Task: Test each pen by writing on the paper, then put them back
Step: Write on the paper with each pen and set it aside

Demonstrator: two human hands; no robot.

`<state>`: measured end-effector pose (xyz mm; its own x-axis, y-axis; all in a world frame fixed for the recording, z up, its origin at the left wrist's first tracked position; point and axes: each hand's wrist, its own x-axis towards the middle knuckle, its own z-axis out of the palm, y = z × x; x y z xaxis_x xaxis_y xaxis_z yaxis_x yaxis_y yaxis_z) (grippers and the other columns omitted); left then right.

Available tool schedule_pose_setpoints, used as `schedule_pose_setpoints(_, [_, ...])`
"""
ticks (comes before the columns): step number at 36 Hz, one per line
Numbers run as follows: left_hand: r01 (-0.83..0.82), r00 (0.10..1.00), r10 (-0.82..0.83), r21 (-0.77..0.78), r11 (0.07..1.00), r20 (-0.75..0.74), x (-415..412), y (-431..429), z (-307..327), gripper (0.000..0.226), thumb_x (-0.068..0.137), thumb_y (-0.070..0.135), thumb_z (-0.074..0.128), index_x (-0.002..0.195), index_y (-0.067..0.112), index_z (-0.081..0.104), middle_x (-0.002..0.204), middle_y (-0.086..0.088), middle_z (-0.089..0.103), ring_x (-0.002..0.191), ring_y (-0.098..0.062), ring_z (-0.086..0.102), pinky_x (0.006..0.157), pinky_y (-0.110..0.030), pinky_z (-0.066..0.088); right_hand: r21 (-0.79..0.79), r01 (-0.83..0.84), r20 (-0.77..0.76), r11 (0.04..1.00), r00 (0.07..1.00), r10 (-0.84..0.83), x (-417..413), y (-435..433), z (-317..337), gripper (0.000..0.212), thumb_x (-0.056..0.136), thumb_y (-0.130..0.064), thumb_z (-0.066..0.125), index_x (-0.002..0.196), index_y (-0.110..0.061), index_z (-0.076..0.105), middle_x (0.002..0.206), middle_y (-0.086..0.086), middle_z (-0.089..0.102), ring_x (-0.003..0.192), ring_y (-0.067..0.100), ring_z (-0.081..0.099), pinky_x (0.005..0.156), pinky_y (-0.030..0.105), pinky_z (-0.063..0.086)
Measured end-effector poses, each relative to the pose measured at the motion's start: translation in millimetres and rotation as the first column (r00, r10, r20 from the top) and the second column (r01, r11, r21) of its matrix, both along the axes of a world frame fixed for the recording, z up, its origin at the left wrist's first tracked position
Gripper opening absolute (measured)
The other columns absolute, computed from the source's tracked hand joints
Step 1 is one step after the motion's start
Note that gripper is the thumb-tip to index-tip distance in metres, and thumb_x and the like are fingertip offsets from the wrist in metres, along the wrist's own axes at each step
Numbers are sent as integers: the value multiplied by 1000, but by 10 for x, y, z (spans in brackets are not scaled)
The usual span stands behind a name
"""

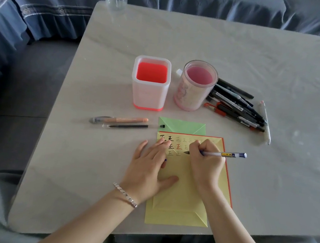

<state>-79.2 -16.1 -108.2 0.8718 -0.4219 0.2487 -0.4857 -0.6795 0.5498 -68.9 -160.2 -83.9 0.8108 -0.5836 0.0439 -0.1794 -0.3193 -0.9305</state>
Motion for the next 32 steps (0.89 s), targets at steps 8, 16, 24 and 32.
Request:
schedule_pose_setpoints(8, [1, 1000, 0, 24, 1000, -16, 5, 9, -3, 64, 69, 56, 52, 111, 9, 54, 116, -4, 63, 126, -17, 46, 105, -40, 20, -69, -26, 10, 997, 1000, 27, 6, 11, -3, 37, 80, 0, 59, 50, -1, 39, 45, 5, 35, 45, 8, 34, 42, 15, 25])
schedule_pose_setpoints(16, [3, 1000, -4, 13, 1000, 7, 6, 6, -10, 62, 69, 56, 53, 112, 10, 53, 111, -5, 64, 125, -17, 47, 104, -41, 21, -47, 21, 22, 999, 1000, -20, 4, -7, -23, 41, 80, 2, 58, 49, -11, 34, 39, -6, 30, 44, 9, 34, 40, 12, 25])
schedule_pose_setpoints(24, [-7, 1000, 7, -15, 1000, 19, 4, -2, -12, 52, 68, 55, 53, 99, 14, 50, 125, -4, 59, 125, -16, 46, 104, -39, 20, -31, 0, 21, 1000, 1000, 1, -5, -4, -7, 36, 79, 3, 58, 50, -1, 36, 45, 1, 30, 46, 9, 31, 41, 14, 24])
schedule_pose_setpoints(32, [-4, 1000, 5, -12, 1000, 21, 4, 3, -15, 41, 69, 56, 53, 90, 21, 44, 126, -2, 58, 126, -15, 45, 105, -40, 21, -10, -23, 4, 1000, 1000, 23, -12, -16, -13, 44, 72, 8, 57, 46, -14, 29, 35, -7, 29, 39, 7, 28, 39, 13, 19])
